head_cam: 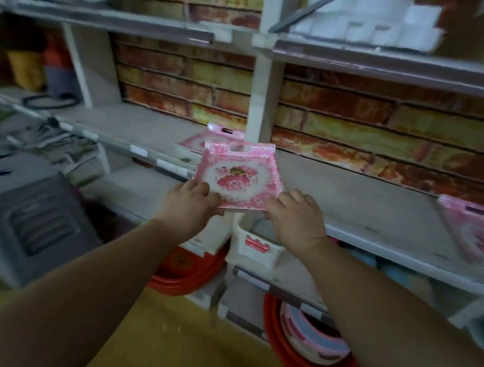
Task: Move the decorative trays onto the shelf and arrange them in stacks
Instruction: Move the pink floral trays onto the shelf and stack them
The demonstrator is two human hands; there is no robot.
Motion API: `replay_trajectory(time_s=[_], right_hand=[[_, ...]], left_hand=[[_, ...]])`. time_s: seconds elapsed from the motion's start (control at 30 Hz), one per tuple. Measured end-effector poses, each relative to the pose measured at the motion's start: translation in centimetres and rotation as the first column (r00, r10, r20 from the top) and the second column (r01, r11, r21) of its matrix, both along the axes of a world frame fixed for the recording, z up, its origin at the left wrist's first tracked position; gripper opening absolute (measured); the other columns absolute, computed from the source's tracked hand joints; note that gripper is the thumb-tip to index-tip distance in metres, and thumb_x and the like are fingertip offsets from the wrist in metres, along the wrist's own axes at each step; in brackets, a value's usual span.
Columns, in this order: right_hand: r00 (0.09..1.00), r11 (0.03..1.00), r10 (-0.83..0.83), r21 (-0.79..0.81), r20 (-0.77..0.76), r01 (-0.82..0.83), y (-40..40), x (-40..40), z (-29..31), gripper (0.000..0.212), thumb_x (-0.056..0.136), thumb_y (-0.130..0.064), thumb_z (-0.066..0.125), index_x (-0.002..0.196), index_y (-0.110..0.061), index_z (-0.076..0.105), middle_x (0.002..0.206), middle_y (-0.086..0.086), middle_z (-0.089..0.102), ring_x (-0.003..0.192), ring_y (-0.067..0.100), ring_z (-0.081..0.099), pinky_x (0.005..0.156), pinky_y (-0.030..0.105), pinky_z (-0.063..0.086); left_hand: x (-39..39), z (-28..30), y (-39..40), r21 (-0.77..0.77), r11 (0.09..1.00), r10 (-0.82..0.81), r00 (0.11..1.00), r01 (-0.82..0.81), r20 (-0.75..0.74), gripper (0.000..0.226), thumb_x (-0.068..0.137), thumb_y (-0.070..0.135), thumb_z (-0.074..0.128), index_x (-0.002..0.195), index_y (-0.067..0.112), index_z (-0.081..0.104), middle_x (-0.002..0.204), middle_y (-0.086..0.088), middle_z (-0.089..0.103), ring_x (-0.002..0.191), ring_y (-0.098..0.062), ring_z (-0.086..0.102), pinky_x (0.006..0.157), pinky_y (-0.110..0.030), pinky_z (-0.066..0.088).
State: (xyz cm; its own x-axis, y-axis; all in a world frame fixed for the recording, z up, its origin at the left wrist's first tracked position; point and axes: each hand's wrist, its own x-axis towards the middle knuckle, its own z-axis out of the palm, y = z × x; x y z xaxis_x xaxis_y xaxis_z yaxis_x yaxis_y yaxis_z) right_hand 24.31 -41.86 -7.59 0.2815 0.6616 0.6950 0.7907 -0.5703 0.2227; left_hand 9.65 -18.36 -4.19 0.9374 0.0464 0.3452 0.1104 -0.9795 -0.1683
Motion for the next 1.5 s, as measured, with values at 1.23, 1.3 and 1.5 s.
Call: replay_trajectory(time_s=[1.23, 1.3, 1.5], right_hand=[[0.799, 0.800, 0.600, -0.060, 0.038, -0.598, 56.6, 8.1, 4.5, 0.028, 0.074, -0.021, 0.086, 0.084, -0.017, 0.060, 0.085, 0.009, 0.059, 0.080, 0.036, 0.057, 0.065, 0.042, 0.042], [0.812, 0.813, 0.582, -0.050, 0.040, -0.580, 56.8, 10.5, 4.2, 0.026, 0.078, -0.021, 0.082, 0.086, -0.017, 0.058, 0.087, 0.009, 0.059, 0.081, 0.036, 0.055, 0.066, 0.043, 0.041], [0.890, 0.896, 0.441, -0.004, 0.115, -0.444, 57.4, 17.5, 2.4, 0.020, 0.089, -0.031, 0.065, 0.092, -0.020, 0.048, 0.086, 0.007, 0.053, 0.082, 0.033, 0.049, 0.069, 0.043, 0.037]], left_hand=[[-3.3, -0.3, 45.3, 0.180, 0.866, 0.419, 0.872, -0.467, 0.253, 0.026, 0.094, 0.045, 0.078, 0.100, 0.022, 0.067, 0.087, -0.003, 0.067, 0.081, -0.034, 0.069, 0.060, -0.041, 0.056], [-0.6, -0.6, 46.8, 0.198, 0.891, 0.349, 0.894, -0.410, 0.280, 0.021, 0.099, 0.042, 0.071, 0.100, 0.021, 0.068, 0.089, -0.003, 0.067, 0.083, -0.034, 0.068, 0.060, -0.041, 0.055], [8.4, -1.9, 51.8, 0.171, 0.963, 0.137, 0.928, -0.206, 0.346, 0.037, 0.099, 0.049, 0.050, 0.093, 0.017, 0.069, 0.086, -0.006, 0.067, 0.079, -0.036, 0.068, 0.057, -0.046, 0.059]])
